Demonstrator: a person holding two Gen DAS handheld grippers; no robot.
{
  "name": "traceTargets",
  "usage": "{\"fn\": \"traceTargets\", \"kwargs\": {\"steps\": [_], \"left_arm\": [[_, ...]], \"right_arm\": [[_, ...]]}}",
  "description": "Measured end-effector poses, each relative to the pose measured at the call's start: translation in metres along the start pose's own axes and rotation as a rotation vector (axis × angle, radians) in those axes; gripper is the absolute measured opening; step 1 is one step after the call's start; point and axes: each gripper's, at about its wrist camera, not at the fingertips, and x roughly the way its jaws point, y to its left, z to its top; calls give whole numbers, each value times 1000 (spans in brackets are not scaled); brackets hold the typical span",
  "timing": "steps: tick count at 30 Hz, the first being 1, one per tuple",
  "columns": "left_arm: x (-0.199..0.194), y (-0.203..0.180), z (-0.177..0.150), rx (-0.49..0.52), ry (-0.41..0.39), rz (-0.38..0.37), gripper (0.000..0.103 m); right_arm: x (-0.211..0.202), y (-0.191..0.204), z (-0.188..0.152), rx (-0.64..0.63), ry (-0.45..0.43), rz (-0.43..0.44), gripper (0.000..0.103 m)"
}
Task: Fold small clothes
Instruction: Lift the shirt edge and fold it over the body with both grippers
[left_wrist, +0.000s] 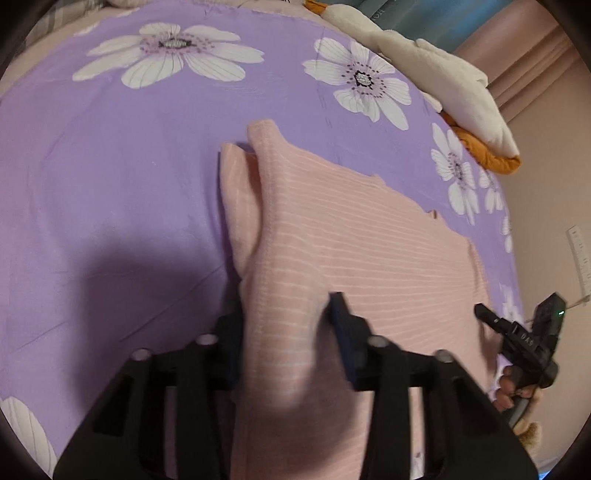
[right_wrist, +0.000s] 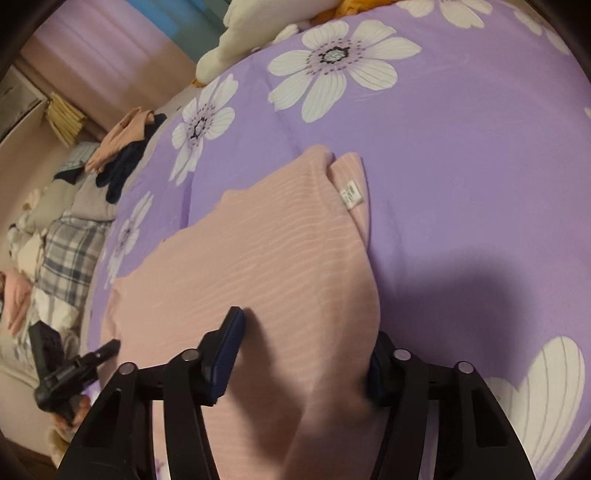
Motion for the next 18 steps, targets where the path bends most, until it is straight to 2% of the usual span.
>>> {"fn": "traceTargets", "kwargs": {"steps": [1,2,4,8,12,18], "left_arm": [[-2,-1,-1,-10,-6,3,25],[-5,-1,-1,-28,-14,0,17],[-13,-2,-1,-55,-35,-20,13],[-39,-18,-2,-38,-82,-55,12],[-65,-34,-4,-22,-93,-102,12],[-89,-43,-21,-4,-60,-151,12]], "right_arm": [[0,1,0,8,0,7,38],[1,1,0,22,3,15,27],[-4,2,0,40,-8,22,20],[-24,10,0,42,-52,68,18],[-51,28,1,16,-90,107,18],[-85,44,-10,-24,-110,119,18]]}}
